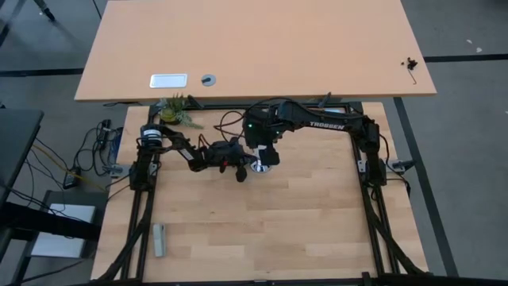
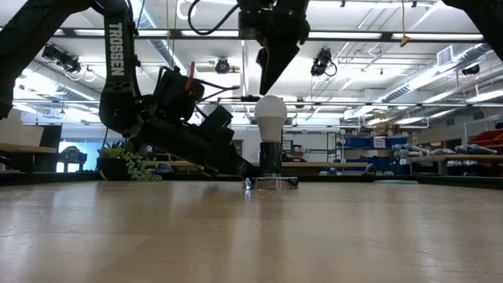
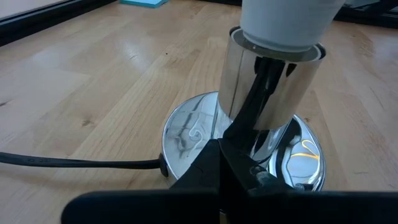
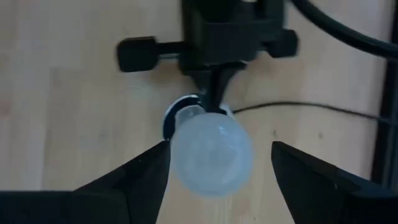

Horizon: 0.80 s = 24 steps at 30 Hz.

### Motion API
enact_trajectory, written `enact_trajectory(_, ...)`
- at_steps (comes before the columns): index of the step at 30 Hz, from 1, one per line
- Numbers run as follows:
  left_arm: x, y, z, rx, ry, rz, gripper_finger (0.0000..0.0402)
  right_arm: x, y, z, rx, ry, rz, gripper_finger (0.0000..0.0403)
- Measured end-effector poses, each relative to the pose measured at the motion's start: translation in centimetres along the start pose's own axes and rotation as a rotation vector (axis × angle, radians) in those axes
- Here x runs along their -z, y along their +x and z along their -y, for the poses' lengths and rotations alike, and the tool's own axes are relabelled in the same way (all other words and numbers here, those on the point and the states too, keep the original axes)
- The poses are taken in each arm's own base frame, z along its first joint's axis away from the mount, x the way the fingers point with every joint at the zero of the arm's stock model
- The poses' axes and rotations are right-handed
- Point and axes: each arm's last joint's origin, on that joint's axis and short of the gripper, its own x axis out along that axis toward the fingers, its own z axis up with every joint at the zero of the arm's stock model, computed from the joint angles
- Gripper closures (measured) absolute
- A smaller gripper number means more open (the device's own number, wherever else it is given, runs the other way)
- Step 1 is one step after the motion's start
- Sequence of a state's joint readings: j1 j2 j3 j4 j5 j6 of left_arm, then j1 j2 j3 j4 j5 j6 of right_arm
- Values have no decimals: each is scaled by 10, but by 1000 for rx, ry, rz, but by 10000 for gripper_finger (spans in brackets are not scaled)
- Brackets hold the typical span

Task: Screw lightbulb
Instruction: Insert the white lightbulb into the silver lamp

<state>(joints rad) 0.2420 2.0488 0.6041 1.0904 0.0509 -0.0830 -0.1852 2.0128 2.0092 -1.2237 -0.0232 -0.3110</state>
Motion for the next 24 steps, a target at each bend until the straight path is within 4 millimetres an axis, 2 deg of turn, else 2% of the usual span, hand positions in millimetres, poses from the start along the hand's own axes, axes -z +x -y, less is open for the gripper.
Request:
enact_trajectory(10, 0, 0, 0, 3, 1, 0, 401, 4, 14, 7, -61, -32, -46, 128)
enact_trajectory(17, 0, 0, 0, 3, 2, -1, 401, 5, 20, 9, -65, 7, -66, 168)
enact_trajectory(21, 0, 0, 0, 3, 2, -1, 401, 2, 20, 9, -49, 191, -49, 183)
enact_trajectory(24, 0, 0, 0, 3, 1, -1, 401, 3, 19, 10, -13, 471, -66, 185)
